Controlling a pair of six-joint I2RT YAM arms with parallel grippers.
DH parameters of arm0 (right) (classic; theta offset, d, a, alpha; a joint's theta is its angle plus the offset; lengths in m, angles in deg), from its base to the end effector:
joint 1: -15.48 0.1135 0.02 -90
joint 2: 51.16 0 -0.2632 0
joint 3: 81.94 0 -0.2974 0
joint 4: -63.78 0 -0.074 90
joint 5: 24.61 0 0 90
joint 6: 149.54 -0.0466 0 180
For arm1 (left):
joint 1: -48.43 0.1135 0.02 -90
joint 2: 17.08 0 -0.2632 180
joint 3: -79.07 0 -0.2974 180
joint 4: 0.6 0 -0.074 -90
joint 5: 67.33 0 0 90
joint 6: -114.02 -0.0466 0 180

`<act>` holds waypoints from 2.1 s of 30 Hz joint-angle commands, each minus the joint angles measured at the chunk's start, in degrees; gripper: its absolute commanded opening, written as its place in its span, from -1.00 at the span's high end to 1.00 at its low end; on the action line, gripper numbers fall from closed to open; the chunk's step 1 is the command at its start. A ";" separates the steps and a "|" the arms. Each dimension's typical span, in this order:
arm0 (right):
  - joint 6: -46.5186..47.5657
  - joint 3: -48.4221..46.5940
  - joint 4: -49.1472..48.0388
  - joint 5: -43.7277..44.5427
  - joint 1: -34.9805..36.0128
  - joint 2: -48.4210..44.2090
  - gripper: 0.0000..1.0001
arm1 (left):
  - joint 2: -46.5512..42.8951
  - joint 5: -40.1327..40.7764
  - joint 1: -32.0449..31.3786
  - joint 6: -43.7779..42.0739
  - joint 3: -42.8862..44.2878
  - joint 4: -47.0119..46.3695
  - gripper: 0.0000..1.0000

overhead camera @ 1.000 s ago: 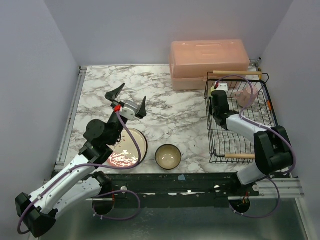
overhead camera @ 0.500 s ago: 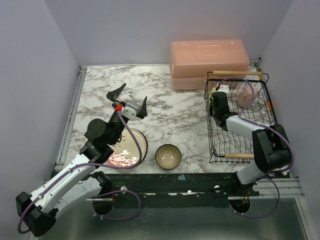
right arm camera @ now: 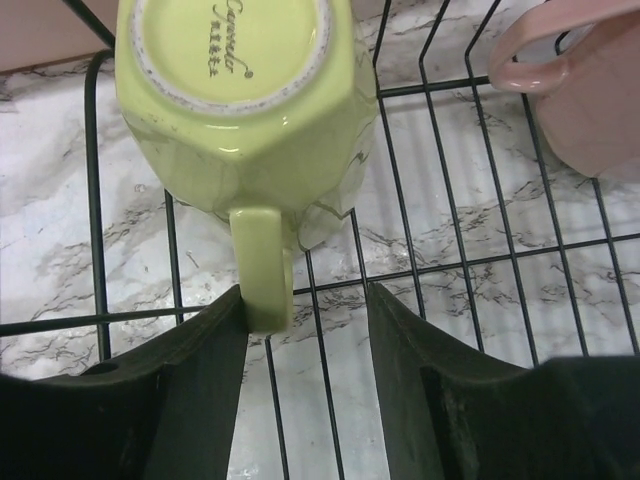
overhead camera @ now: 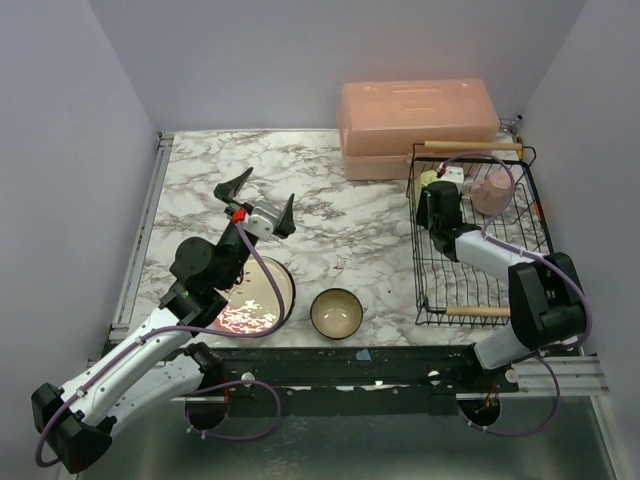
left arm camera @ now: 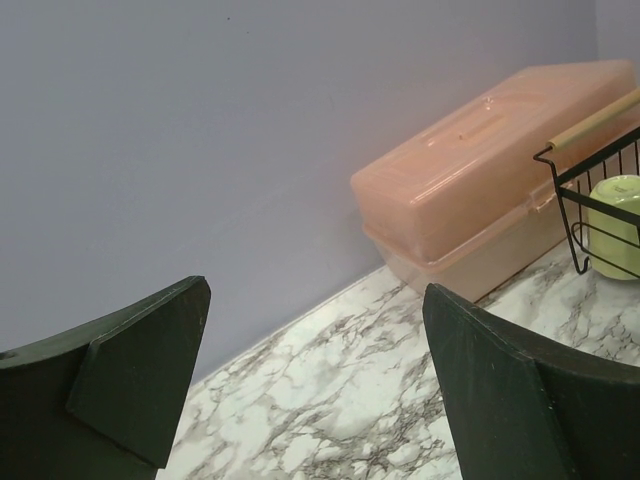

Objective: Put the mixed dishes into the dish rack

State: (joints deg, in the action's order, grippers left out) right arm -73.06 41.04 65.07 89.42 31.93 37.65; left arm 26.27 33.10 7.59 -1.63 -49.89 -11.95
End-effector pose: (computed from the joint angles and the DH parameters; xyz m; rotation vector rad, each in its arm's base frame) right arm 0.3554 0.0852 0.1564 0.1869 2.0872 -0.1362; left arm 0.1845 -0.1483 0.3731 0.5448 1.1195 -0.1173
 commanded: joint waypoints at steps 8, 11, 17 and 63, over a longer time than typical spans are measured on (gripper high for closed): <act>-2.03 -7.01 13.80 2.11 0.33 -12.42 -0.13 | 0.12 -8.41 -0.99 2.66 -0.64 -1.08 -0.97; -0.98 -8.28 16.07 -2.11 0.34 -15.69 -0.19 | 1.22 -10.43 -1.15 2.89 0.88 2.48 -0.97; -3.45 -9.26 17.81 -13.28 0.34 -23.22 -0.66 | 2.93 -12.34 -1.33 3.23 1.91 4.48 -0.97; -19.61 2.32 17.25 -27.96 0.37 -48.80 -1.00 | 22.82 -10.94 -9.36 57.66 7.26 48.62 -0.70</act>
State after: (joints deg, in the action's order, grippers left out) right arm -93.95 42.13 80.48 59.98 32.08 -11.33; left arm 44.22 20.45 0.61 52.53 -44.56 30.61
